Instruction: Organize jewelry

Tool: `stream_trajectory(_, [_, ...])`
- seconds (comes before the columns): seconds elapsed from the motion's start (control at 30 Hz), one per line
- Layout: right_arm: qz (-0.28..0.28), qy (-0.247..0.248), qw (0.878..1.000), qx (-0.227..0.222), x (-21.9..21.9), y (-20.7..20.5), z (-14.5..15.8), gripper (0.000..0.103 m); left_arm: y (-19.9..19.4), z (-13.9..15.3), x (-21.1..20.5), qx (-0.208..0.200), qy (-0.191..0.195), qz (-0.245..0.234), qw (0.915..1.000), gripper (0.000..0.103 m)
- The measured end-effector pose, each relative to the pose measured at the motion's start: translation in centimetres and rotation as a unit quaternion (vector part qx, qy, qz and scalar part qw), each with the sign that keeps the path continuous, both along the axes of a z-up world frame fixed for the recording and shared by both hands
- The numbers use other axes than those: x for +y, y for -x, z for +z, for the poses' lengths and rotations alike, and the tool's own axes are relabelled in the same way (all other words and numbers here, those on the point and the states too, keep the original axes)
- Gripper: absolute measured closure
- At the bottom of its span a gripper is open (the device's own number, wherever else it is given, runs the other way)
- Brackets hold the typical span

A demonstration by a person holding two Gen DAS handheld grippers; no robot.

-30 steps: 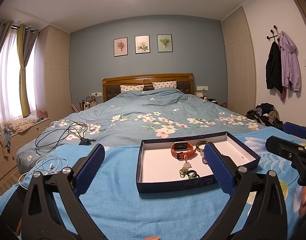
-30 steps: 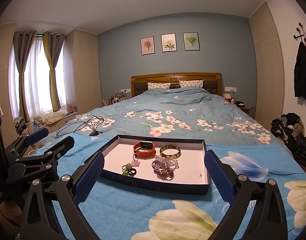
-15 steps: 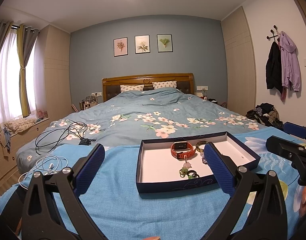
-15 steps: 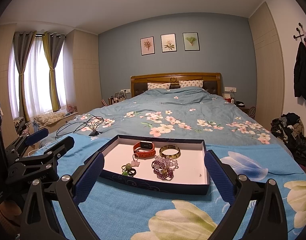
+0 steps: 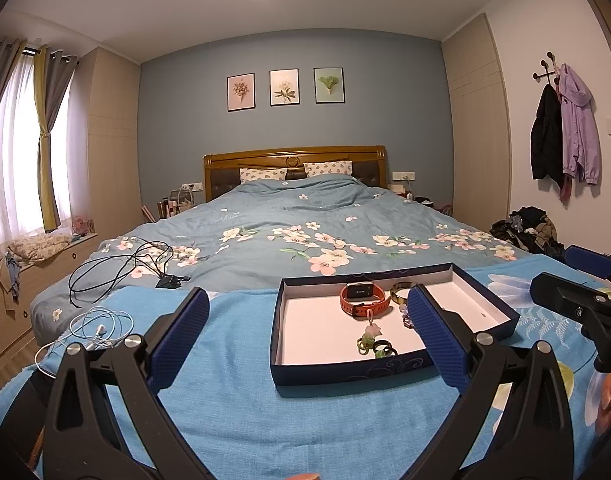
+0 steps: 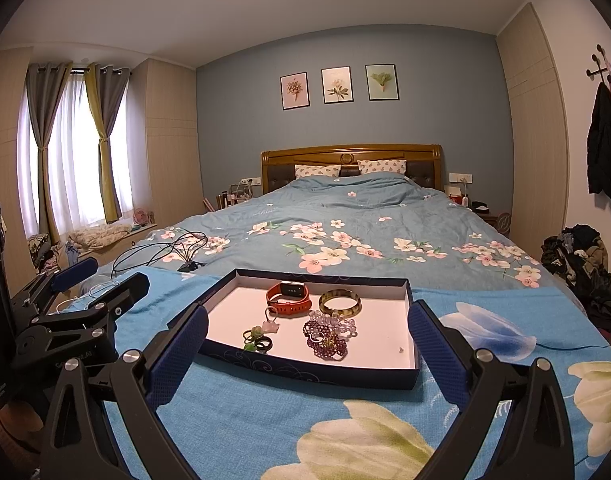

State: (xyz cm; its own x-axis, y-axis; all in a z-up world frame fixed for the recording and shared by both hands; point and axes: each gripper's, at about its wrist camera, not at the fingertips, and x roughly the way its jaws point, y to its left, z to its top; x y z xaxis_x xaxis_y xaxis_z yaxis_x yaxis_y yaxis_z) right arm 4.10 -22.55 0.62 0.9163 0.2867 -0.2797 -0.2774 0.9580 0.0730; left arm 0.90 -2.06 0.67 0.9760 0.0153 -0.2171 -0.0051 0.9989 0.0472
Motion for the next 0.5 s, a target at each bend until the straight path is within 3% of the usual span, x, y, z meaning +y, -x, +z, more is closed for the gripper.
stream_trajectory(0.27, [0.000, 0.005, 1.000, 0.004, 0.0, -0.1, -0.2, 0.007, -0.3, -0.3, 0.2, 0.008, 0.006, -0.009, 0.9999, 0.005])
stream_trajectory(0.4, [-0.023, 0.039, 0.998, 0.050, -1.3, -1.9, -1.1, 0.007, -1.6, -0.9, 0.5, 0.052, 0.012, -0.022, 0.9983, 0.005])
stream_trajectory(0.5, [-0.057, 0.081, 0.989, 0.113, -4.0, -4.3, -2.9, 0.007, -2.7, -1.8, 1.7, 0.086, 0.016, -0.021, 0.9959, 0.005])
